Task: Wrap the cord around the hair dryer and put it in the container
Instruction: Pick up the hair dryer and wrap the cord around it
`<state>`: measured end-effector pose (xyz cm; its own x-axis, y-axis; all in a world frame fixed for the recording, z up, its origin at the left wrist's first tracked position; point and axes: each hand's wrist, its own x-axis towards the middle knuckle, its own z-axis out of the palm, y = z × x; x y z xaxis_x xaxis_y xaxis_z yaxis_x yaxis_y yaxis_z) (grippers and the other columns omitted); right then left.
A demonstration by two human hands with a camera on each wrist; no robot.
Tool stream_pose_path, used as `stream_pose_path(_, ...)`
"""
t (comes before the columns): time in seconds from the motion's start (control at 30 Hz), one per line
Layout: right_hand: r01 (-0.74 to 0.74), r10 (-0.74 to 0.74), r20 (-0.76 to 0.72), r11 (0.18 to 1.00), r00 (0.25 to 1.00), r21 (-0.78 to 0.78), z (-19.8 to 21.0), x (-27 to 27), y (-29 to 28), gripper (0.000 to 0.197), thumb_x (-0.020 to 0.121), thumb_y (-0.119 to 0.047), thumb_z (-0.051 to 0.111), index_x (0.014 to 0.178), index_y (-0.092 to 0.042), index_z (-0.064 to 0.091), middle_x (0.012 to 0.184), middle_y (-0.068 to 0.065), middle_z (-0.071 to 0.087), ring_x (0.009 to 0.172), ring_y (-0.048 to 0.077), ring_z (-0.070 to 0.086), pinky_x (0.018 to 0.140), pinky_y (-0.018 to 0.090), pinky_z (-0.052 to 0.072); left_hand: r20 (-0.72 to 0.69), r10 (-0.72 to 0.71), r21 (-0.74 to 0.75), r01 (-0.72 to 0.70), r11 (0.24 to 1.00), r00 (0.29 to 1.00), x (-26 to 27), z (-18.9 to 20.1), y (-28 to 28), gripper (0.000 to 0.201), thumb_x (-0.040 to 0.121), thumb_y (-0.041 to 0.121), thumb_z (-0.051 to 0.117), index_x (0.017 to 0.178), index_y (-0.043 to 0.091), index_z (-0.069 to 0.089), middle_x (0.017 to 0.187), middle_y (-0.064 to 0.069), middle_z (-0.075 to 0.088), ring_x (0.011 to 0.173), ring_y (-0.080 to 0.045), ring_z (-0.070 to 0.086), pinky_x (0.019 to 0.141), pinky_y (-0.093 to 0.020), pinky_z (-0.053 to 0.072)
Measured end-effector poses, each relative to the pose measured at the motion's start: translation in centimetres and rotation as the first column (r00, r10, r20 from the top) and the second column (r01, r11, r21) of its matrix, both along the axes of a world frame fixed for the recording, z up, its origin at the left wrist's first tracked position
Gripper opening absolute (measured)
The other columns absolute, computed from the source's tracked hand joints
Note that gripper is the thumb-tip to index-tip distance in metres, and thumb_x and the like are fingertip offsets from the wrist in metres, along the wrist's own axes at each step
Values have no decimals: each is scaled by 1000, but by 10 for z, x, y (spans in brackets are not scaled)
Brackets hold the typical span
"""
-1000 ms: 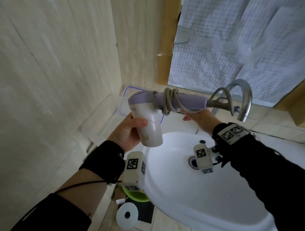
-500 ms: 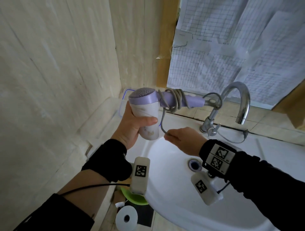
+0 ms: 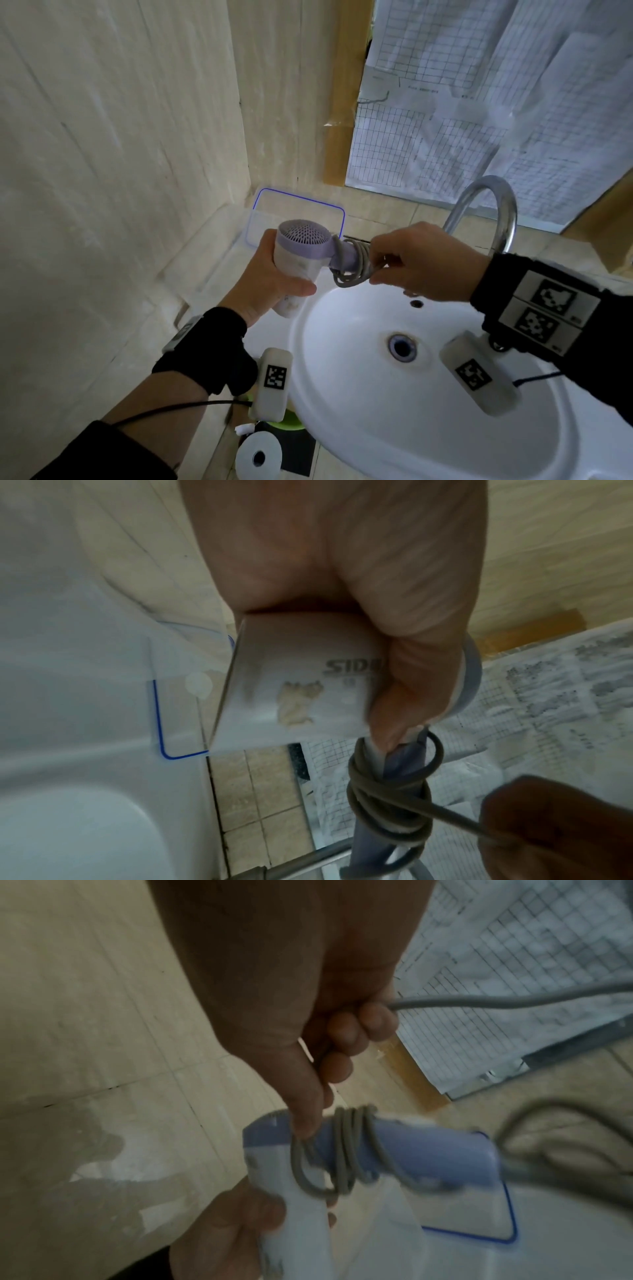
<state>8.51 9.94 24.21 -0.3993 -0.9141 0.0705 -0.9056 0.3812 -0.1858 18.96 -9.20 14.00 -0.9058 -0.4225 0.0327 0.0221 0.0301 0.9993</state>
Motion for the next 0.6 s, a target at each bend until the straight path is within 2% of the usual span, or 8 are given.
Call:
stream_pose_path(0.13,21,-22,8,996,1000,81,19,-11,-11,22,73,-39,71,78,-21,59,56,-15,45,57,0,43,63,26,40,52,-113,-35,115,993,992,8,4,3,72,33,25,73,100,29,46,97,-2,60,82,-15,58,65,-27,53)
stream_pose_path(0.2,31,-38,64,994,997,102,25,-16,-17,25,69,-40,74,75,-22,58,58,-13,47,57,-1,43,61,22,38,53,-166,-20,167,986,985,9,5,1,78,34,22,75,107,27,47,109,-13,61,94,-24,61,77,-42,55)
stream_pose_path(0.27,31,-48,140,992,989,119,28,-22,-22,25,68,-37,76,74,-19,60,58,-10,50,55,1,45,60,20,38,36,-216,15,215,976,976,10,5,-4,87,37,17,77,118,20,47,119,-23,59,107,-36,60,89,-57,51)
stream_pose_path(0.33,27,-58,236,991,970,133,29,-30,-27,21,70,-31,76,75,-15,63,64,-3,58,57,3,48,65,22,41,15,-286,52,285,957,958,10,7,-10,93,41,11,78,128,11,44,121,-29,57,114,-47,55,94,-64,45)
stream_pose_path(0.4,30,-73,326,990,942,135,31,-40,-29,16,73,-25,74,74,-13,64,69,3,64,63,7,54,70,24,45,-13,-352,67,352,933,936,11,10,-14,88,45,7,76,127,-1,45,116,-29,60,109,-45,57,93,-59,47)
stream_pose_path(0.43,34,-81,359,990,930,137,31,-44,-31,15,74,-23,73,76,-11,65,70,6,64,66,9,55,72,26,46,-31,-366,69,368,927,930,12,13,-15,81,46,5,74,123,-4,47,110,-23,64,103,-37,60,89,-49,50)
stream_pose_path(0.5,50,-98,399,990,912,129,30,-52,-31,16,76,-21,72,79,-6,66,71,11,62,68,14,55,75,28,46,-74,-388,105,394,913,919,13,19,-16,70,48,3,68,116,0,53,98,-10,68,93,-23,63,80,-34,49)
stream_pose_path(0.6,90,-122,439,992,890,92,25,-66,-29,9,79,-18,68,75,-10,69,71,11,62,67,11,56,84,31,44,-143,-398,173,419,891,906,16,21,-18,58,48,4,63,106,4,59,89,-5,70,85,-17,64,76,-30,51)
